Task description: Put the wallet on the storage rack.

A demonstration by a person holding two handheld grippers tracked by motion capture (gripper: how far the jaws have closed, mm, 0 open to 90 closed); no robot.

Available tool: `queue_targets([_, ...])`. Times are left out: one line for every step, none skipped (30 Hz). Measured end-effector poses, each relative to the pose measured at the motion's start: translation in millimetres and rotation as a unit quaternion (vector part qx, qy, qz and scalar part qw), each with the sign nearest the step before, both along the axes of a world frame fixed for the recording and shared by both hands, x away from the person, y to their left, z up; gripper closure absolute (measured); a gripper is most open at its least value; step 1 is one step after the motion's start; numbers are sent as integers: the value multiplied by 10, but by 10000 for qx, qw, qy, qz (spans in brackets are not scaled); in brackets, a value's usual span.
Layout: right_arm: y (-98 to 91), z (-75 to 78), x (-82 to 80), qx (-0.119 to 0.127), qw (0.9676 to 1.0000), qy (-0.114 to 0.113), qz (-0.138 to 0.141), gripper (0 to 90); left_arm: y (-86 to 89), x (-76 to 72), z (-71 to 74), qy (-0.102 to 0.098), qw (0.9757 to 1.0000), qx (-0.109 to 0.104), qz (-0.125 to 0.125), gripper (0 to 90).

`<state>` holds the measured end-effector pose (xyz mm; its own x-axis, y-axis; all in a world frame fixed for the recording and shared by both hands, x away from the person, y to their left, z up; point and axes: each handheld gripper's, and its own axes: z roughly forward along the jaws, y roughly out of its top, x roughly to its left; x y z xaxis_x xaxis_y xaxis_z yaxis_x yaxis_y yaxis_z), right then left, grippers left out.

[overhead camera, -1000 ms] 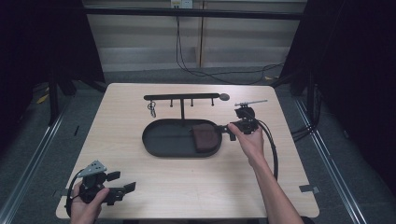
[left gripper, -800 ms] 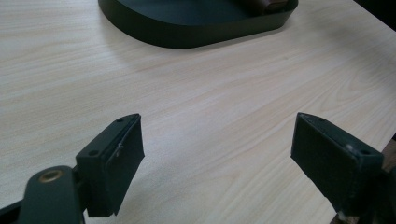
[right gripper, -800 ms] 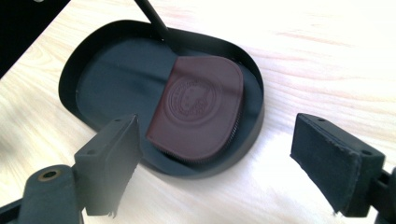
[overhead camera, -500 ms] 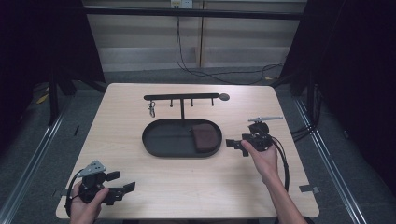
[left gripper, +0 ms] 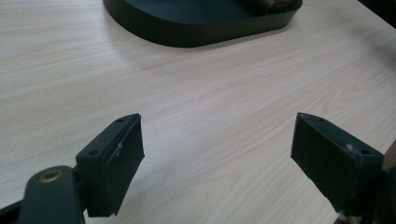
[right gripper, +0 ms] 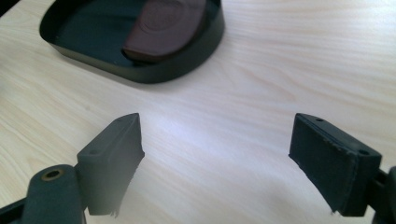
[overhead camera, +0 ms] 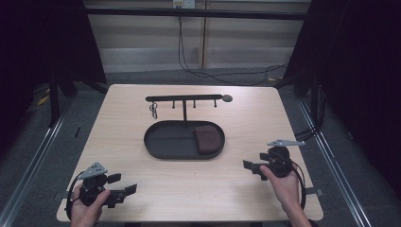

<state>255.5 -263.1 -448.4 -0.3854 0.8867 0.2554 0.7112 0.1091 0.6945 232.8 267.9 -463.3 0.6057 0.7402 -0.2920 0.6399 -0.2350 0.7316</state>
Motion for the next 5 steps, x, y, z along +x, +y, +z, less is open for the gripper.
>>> queue_targets([-30, -24, -40, -31, 10000, 6, -36, 166, -3, 0, -2, -2, 10000, -4, 0, 168])
queue_targets([-30, -24, -40, -31, 10000, 6, -36, 166, -3, 0, -2, -2, 10000, -4, 0, 169])
queue_targets([-96, -88, -111, 4, 9999, -33, -123, 170, -7, -2, -3, -3, 10000, 5, 0, 169])
queue_targets([-131, -123, -137, 54, 9999, -8, -161, 170, -9, -3, -5, -4, 10000, 8, 11, 168])
queue_targets([-131, -123, -137, 54, 9999, -8, -161, 170, -9, -3, -5, -4, 10000, 8, 11, 169])
